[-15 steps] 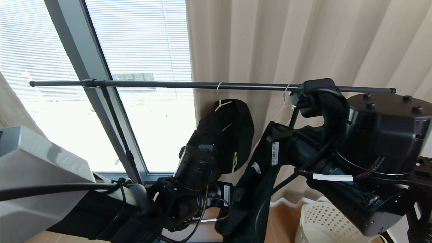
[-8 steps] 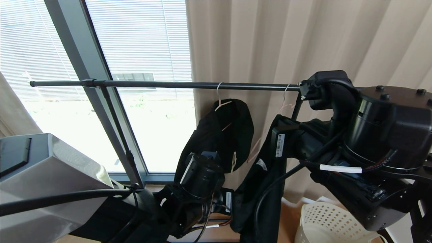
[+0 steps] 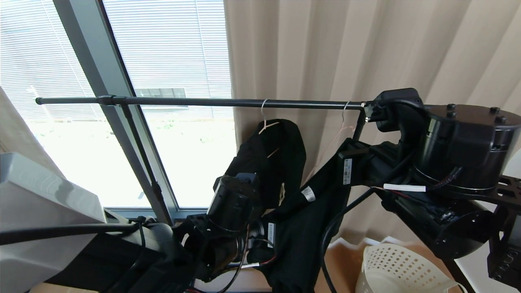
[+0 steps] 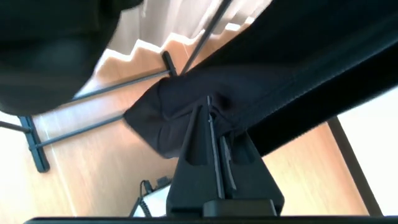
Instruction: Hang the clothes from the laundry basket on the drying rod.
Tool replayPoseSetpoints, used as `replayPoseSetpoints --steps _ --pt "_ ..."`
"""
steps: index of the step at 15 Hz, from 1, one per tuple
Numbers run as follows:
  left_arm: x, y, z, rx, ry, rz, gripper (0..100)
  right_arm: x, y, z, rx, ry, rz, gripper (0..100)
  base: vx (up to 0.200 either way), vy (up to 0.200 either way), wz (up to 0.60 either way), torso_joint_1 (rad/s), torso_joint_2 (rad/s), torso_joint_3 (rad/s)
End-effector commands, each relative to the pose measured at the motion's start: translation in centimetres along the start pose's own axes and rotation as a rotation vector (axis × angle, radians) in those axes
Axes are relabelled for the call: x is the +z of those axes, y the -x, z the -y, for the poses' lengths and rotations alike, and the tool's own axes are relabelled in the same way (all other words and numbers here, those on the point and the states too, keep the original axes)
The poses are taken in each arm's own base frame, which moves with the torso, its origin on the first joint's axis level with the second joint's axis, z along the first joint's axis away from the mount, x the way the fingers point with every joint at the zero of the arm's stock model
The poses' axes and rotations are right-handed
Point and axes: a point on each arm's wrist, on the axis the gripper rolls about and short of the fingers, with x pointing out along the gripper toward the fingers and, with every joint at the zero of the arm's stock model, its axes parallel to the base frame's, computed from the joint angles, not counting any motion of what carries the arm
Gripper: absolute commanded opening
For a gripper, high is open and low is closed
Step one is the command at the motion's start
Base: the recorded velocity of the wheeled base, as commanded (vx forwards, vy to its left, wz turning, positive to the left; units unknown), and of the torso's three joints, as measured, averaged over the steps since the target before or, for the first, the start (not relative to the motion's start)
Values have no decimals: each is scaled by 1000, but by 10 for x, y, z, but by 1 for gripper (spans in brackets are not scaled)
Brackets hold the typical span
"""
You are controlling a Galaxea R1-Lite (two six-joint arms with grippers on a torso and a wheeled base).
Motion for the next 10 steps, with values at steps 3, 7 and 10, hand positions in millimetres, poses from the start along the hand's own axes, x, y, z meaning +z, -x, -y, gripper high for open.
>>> replayPoseSetpoints --steps 3,7,10 --pt "38 29 -16 36 -101 134 0 -12 -8 11 -39 79 -36 0 0 0 0 0 0 0" --pt "83 35 -21 169 -198 82 0 -25 -8 11 -36 169 -77 0 0 0 0 0 0 0" --pt "111 49 -17 171 -223 86 0 -31 -8 11 -35 206 -90 0 0 0 0 0 0 0"
